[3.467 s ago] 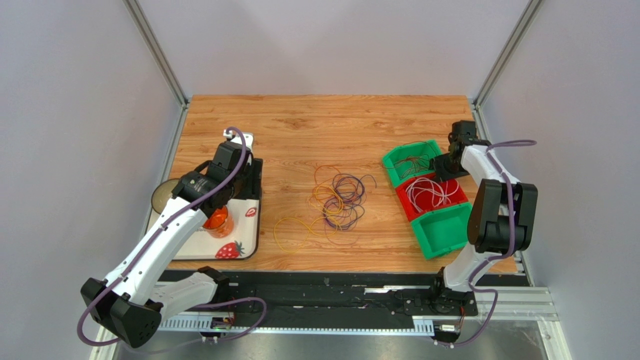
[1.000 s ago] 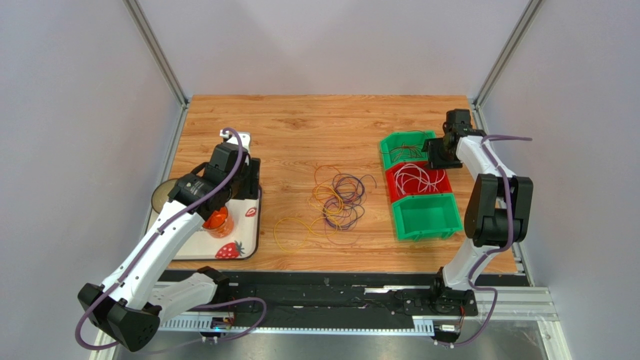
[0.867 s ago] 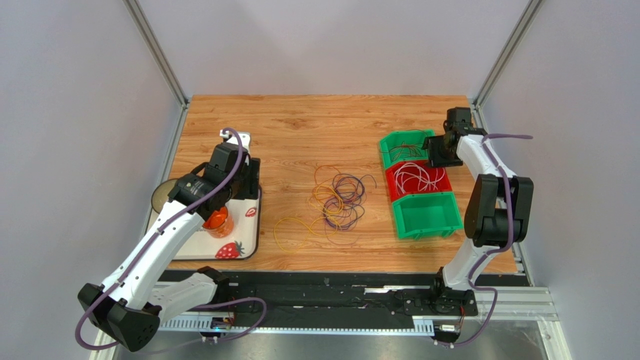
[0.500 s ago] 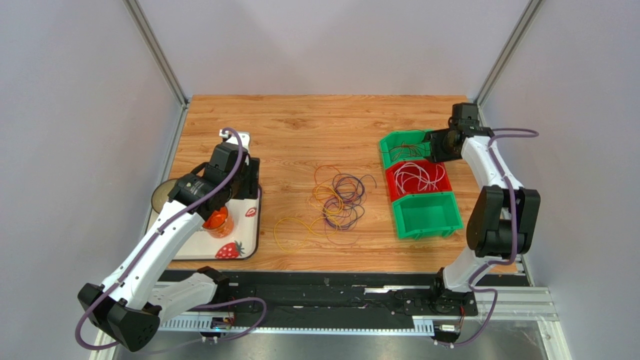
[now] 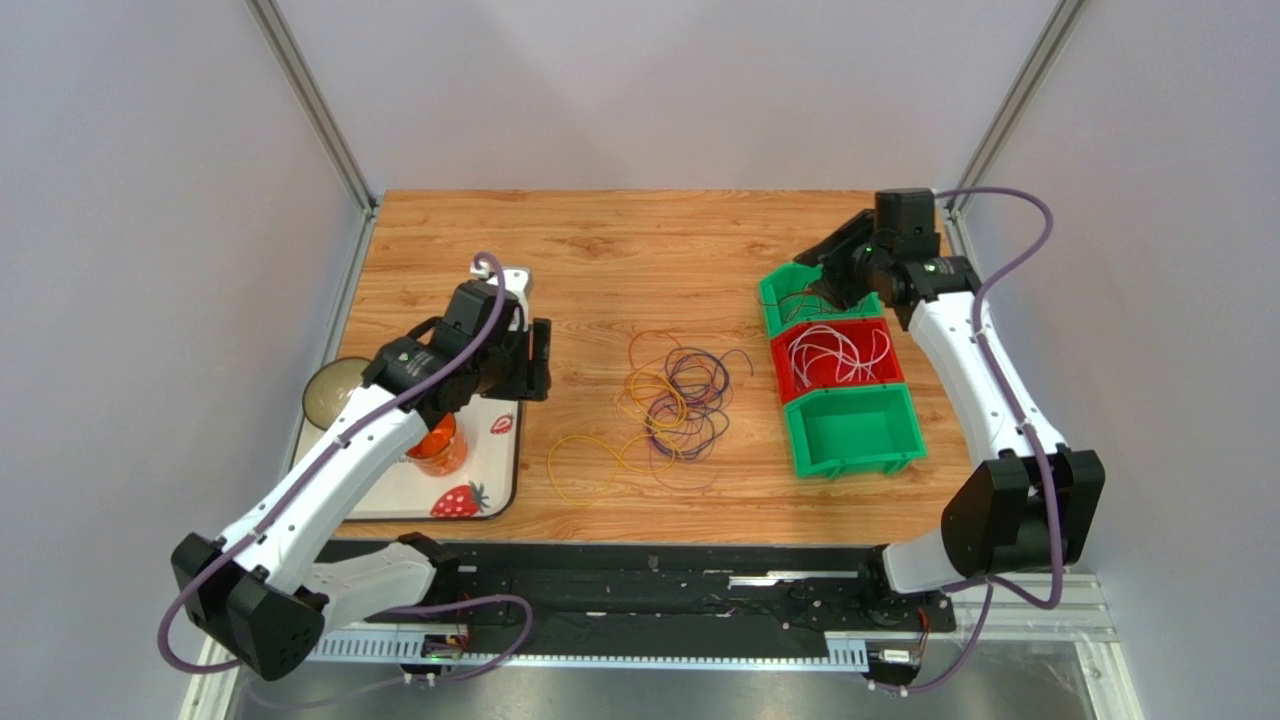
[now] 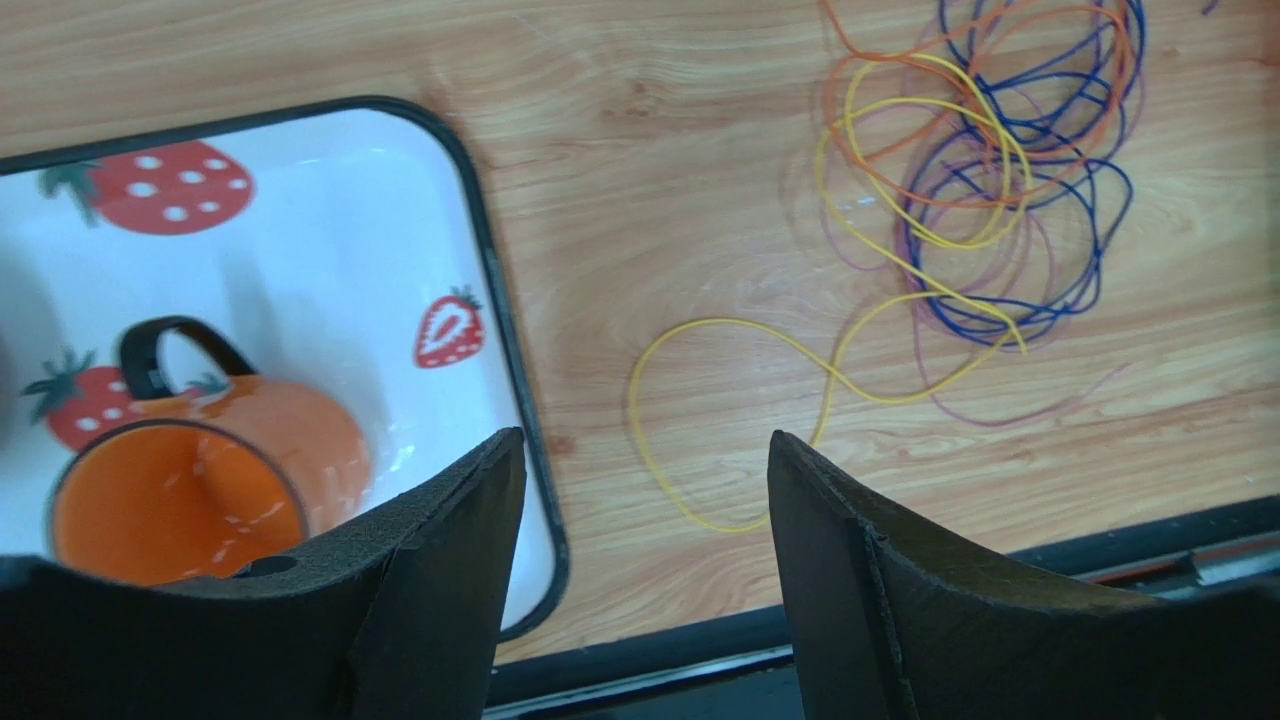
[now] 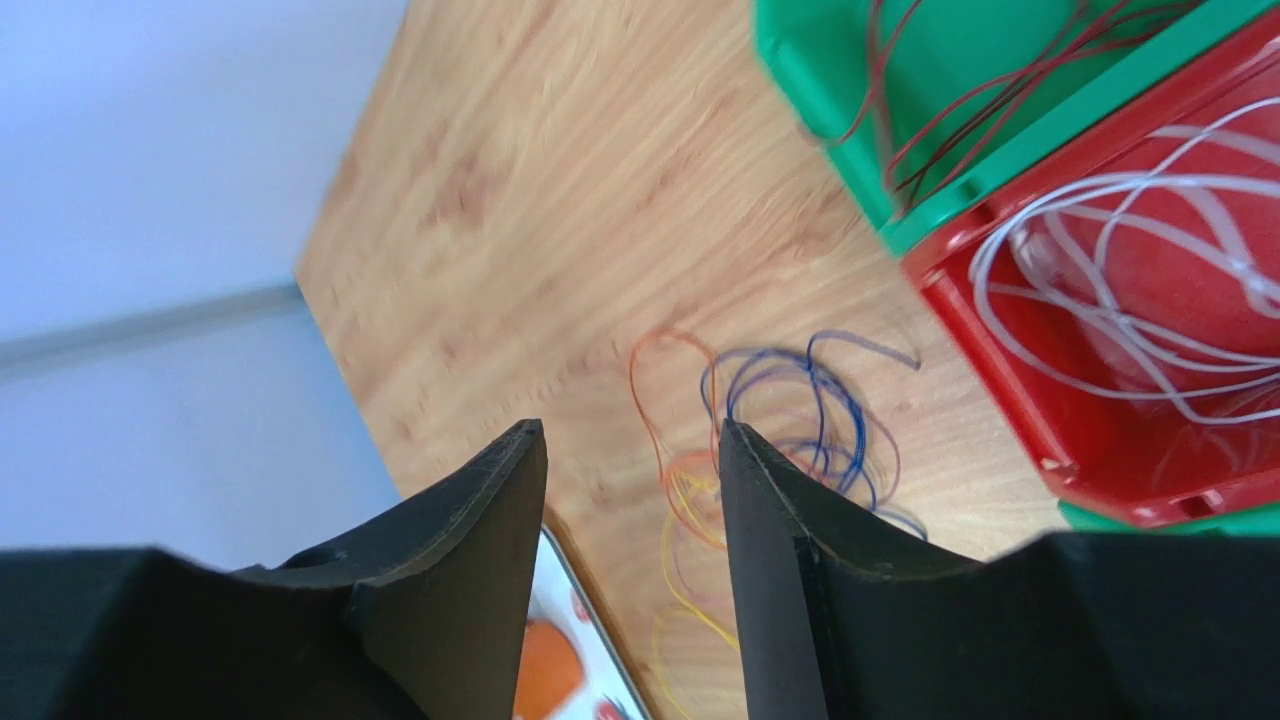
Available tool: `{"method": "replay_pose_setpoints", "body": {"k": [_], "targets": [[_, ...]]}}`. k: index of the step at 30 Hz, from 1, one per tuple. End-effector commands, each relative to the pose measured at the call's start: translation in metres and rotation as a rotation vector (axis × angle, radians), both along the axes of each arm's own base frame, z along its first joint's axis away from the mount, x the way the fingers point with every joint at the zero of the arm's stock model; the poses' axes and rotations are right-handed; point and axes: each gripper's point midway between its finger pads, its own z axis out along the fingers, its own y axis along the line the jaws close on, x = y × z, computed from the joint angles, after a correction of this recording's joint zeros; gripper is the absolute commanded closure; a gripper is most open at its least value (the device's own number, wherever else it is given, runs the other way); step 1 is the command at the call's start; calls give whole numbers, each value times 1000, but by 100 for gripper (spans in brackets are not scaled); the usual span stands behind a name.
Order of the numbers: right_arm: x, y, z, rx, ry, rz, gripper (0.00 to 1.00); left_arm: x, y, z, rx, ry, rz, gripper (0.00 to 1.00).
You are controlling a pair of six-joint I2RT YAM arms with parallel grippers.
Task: Untangle the cables
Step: Move the bin to the center of the board, then pick up the cable from the cable.
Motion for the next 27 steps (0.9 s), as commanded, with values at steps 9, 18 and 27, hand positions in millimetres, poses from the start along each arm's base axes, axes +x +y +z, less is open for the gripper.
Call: {"method": "replay_pose_setpoints", "body": {"k": [9,18,27], "targets": [[-60,46,-34,-203,-5,364,51,53,-105,-37,-176,29,-114,34],[-92,41,-45,-222,-6,413,50,97,-161,-72,-179,65,-247,34],[-105,38,-54,-237,17,435,50,121,-182,-96,-113,77,-322,32]]}}
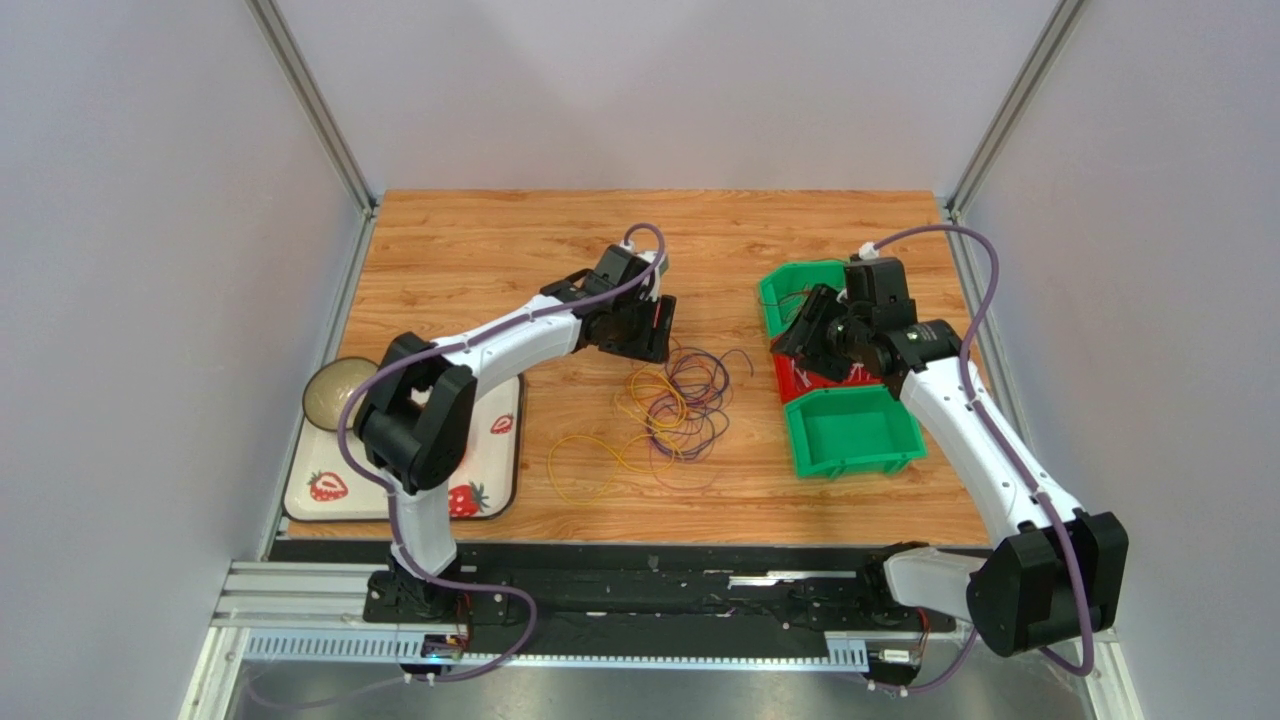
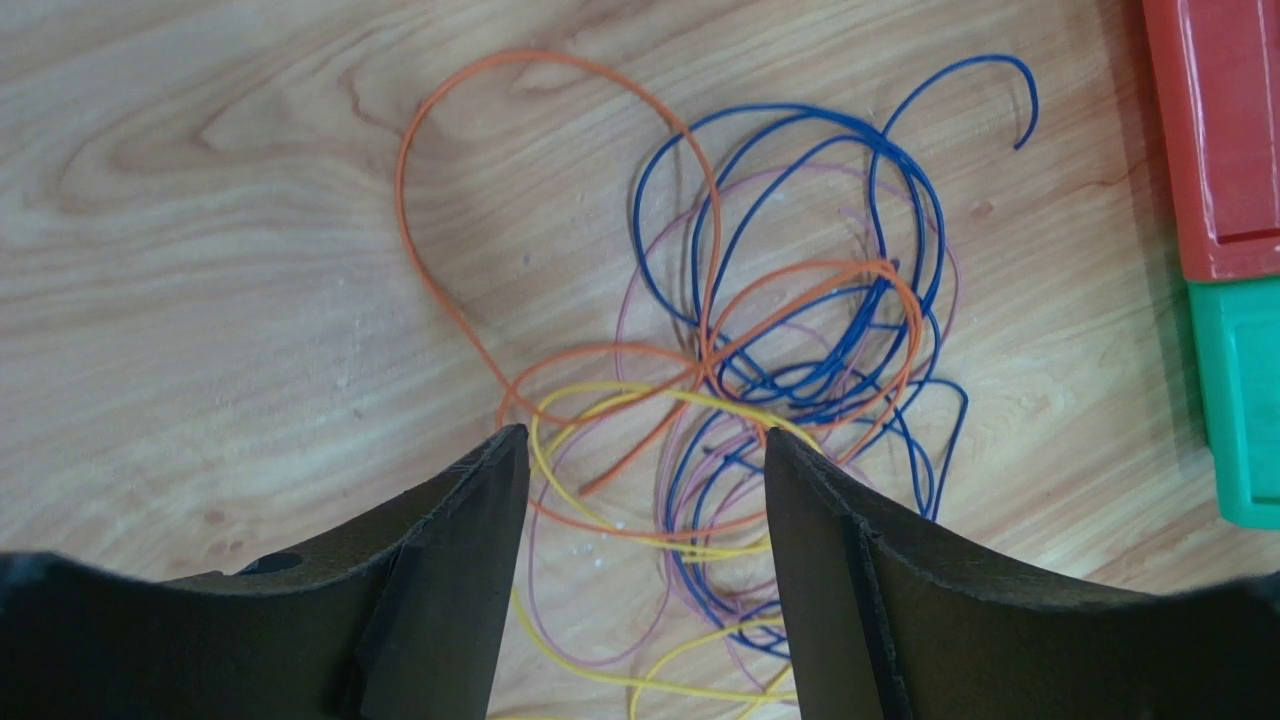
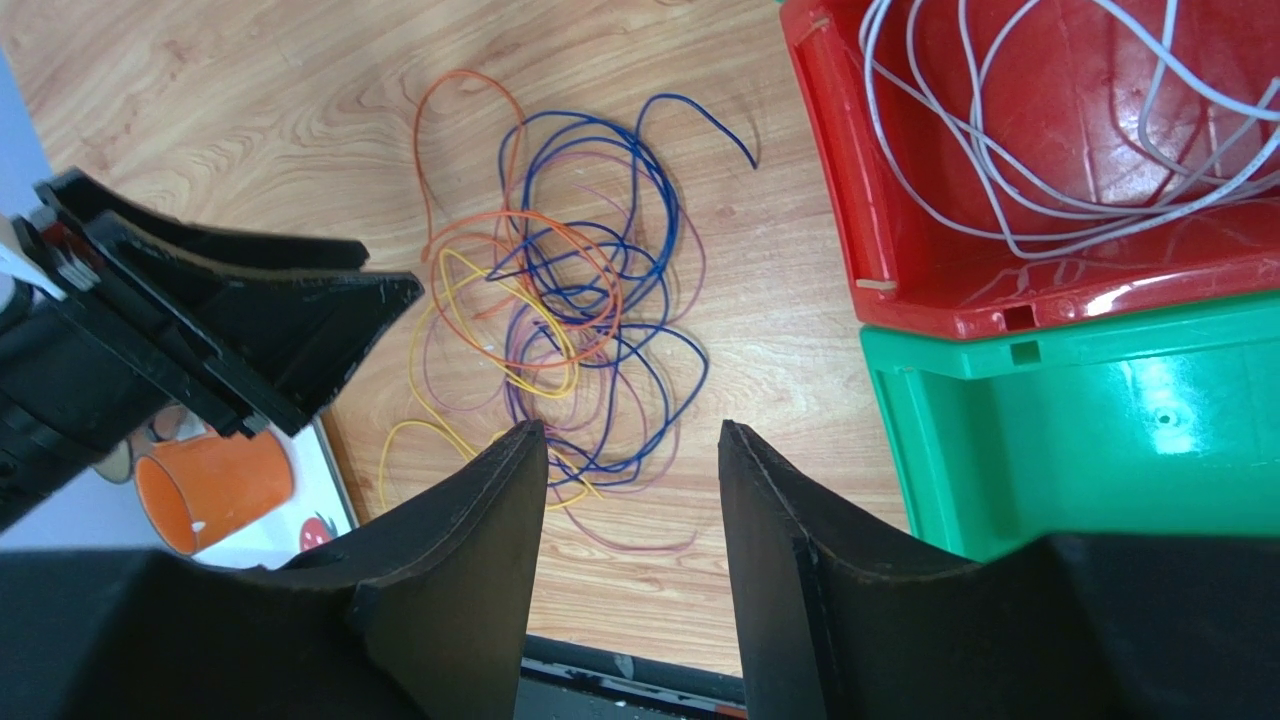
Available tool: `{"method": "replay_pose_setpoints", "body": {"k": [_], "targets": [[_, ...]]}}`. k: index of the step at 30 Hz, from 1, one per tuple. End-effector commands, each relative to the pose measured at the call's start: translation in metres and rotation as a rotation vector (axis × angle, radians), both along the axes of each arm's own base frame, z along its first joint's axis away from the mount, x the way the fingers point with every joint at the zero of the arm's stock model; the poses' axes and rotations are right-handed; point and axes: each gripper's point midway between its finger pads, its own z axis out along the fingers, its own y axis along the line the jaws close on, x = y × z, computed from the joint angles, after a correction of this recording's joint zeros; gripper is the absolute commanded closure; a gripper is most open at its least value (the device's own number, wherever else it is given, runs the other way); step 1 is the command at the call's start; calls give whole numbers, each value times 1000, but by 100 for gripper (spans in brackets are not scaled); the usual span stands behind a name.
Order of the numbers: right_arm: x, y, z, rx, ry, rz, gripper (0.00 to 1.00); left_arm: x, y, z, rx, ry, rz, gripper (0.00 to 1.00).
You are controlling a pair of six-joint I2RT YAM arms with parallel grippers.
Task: Untangle the cables
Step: Pick up the cable from the cable.
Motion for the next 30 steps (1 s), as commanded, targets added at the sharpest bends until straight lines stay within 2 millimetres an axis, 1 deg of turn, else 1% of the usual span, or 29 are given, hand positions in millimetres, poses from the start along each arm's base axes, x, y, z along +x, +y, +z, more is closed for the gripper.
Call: {"method": "replay_pose_setpoints", "body": {"k": [1,3,6,7,9,10,12,13,15,16,18,19,21,22,23,24,25,26,27,28,29,30], "targets": [[-5,1,2,-6,-18,36,50,18,-16,4,-4,-54,-62,32],[-5,2,-1,-7,-10,41,51,21,-17,-1,9,-53,-73,33],[-5,2,-4,-8,-1,45,51,25,-19,-8,22,-50,-86,37],[-6,2,-5,-9,4,46,51,27,-18,-13,35,-48,-80,41],[-6,2,-6,-12,6,49,51,27,-19,-15,37,-48,-86,47],[-5,1,-8,-14,8,47,51,27,-21,-16,32,-44,-89,55],[-5,2,-9,-19,13,50,51,28,-23,-15,23,-42,-94,62],[-5,2,-11,-21,18,51,51,27,-25,-16,19,-39,-102,68],[-5,2,-12,-20,21,54,51,28,-26,-14,14,-42,-101,77],[-5,2,-12,-20,23,54,51,27,-27,-13,11,-43,-111,85],[-5,2,-13,-19,25,56,51,27,-27,-12,6,-43,-112,92],[-5,2,-12,-19,23,55,51,27,-27,-6,0,-50,-113,100],[-6,2,-12,-18,25,55,52,25,-27,1,-9,-51,-110,100],[-6,2,-11,-19,23,57,52,24,-28,13,-25,-65,-111,100],[-6,2,-9,-19,16,58,52,23,-27,19,-28,-64,-107,100],[-5,2,-6,-19,8,59,52,23,-27,30,-39,-76,-104,100],[-5,2,-4,-20,1,63,52,22,-27,47,-55,-94,-102,100],[-5,2,-1,-21,-8,64,52,17,-24,54,-50,-84,-105,100],[-4,2,3,-23,-25,69,52,20,-25,71,-64,-107,-104,100],[-3,2,8,-22,-38,72,52,19,-23,89,-74,-130,-99,100],[-3,2,11,-21,-48,74,51,14,-19,96,-63,-122,-96,100],[-2,2,15,-22,-61,77,51,16,-19,113,-77,-148,-91,100]]}}
